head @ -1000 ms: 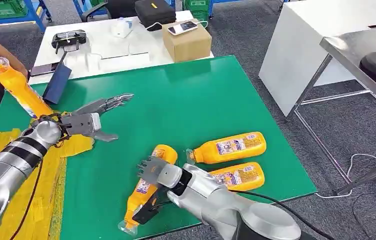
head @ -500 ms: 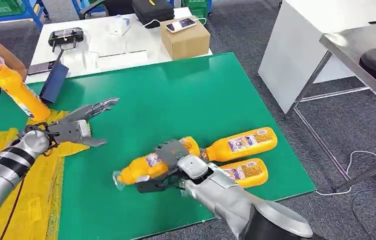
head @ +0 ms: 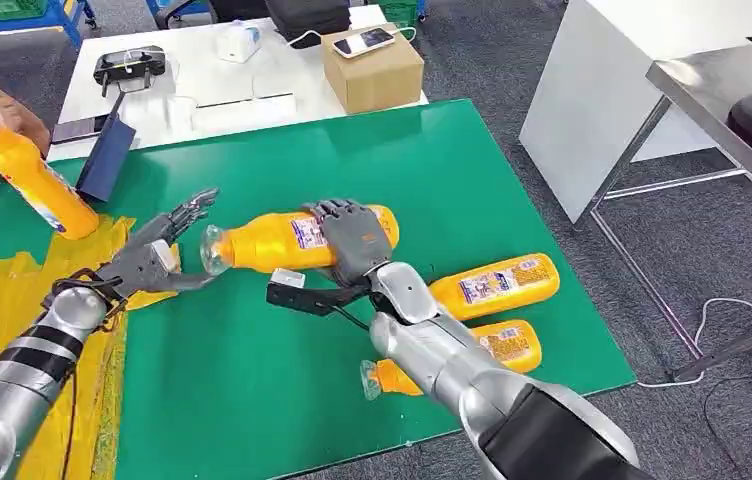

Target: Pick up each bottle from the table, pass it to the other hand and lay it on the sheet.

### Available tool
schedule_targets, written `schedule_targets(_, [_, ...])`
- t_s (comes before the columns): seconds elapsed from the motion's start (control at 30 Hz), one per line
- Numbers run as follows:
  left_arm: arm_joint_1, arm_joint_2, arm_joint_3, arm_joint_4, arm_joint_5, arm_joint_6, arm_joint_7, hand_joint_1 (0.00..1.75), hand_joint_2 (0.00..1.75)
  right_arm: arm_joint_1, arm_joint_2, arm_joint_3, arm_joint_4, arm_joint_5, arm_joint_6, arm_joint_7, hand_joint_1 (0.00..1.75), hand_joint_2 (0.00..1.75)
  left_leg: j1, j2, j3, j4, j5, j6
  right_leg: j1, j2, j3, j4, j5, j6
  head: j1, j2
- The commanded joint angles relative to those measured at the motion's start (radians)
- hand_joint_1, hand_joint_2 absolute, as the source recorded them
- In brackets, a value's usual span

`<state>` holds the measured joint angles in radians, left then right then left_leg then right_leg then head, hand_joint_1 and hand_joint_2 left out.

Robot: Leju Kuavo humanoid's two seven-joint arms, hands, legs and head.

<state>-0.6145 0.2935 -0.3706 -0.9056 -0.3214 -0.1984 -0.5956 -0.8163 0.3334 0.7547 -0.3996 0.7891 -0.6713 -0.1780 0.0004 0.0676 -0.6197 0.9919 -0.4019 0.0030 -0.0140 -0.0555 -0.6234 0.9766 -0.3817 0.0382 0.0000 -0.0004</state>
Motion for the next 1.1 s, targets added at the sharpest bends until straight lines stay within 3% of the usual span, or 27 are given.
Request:
schedule_targets(0.03, [0.050,-0.201,0.259,-0.068,0.111,-0.040,0.062,0.00,1.75,0.096,0.016,-0.352,-0.220,0.081,-0.027,-0.154,1.75,1.75,0.001,-0.007,0.003,0.000,-0.001,0.000,0.000,0.001,0.004,-0.001,-0.002,-0.001,0.000,0.000])
schedule_targets(0.07, [0.050,-0.201,0.259,-0.068,0.111,-0.040,0.062,0.00,1.75,0.096,0.016,-0.352,-0.220,0.081,-0.027,-0.154,1.75,1.75,0.001,-0.005,0.002,0.000,-0.001,0.000,0.000,0.002,0.003,0.000,-0.001,-0.001,0.000,0.000])
schedule_targets(0.13, [0.085,-0.232,0.324,-0.103,0.207,-0.099,0.061,0.00,1.75,0.133,0.016,-0.307,-0.304,-0.101,0.008,-0.247,1.75,1.75,0.002,-0.007,0.002,0.001,-0.002,-0.001,0.000,0.001,0.004,0.000,-0.003,-0.001,0.000,0.000])
schedule_targets(0.2, [0.179,-0.274,0.379,-0.212,0.289,-0.157,0.074,0.00,1.75,0.185,0.016,-0.231,-0.408,-0.205,0.102,-0.246,1.75,1.75,0.002,-0.007,0.003,0.000,-0.002,-0.001,0.000,0.002,0.004,0.000,-0.002,-0.001,0.000,0.000])
schedule_targets(0.3, [0.277,-0.321,0.388,-0.347,0.329,-0.189,0.080,0.00,1.75,0.238,0.016,-0.125,-0.519,-0.243,0.157,-0.197,1.75,1.75,0.000,-0.002,0.003,-0.002,-0.002,0.000,-0.001,0.005,0.003,-0.001,-0.001,-0.001,0.000,0.000])
schedule_targets(0.47, [0.352,-0.388,0.378,-0.508,0.378,-0.193,0.061,0.00,1.75,0.239,0.016,-0.090,-0.491,-0.316,0.177,-0.175,1.75,1.75,0.001,-0.003,0.000,0.000,-0.004,-0.001,0.000,0.003,0.000,0.000,-0.003,-0.001,0.000,0.000])
schedule_targets(0.77, [0.382,-0.399,0.364,-0.558,0.393,-0.195,0.051,0.00,1.75,0.230,0.016,-0.142,-0.442,-0.446,0.248,-0.209,1.75,1.75,0.001,-0.003,-0.002,0.000,-0.003,-0.001,0.000,0.004,-0.001,0.000,-0.002,-0.001,0.000,0.000])
schedule_targets(1.1, [0.394,-0.406,0.349,-0.601,0.339,-0.176,0.013,0.00,1.75,0.195,0.016,-0.065,-0.359,-0.482,0.284,-0.156,1.75,1.75,0.002,-0.005,0.000,0.000,-0.004,-0.001,0.000,0.004,0.001,0.000,-0.003,-0.001,0.000,0.000])
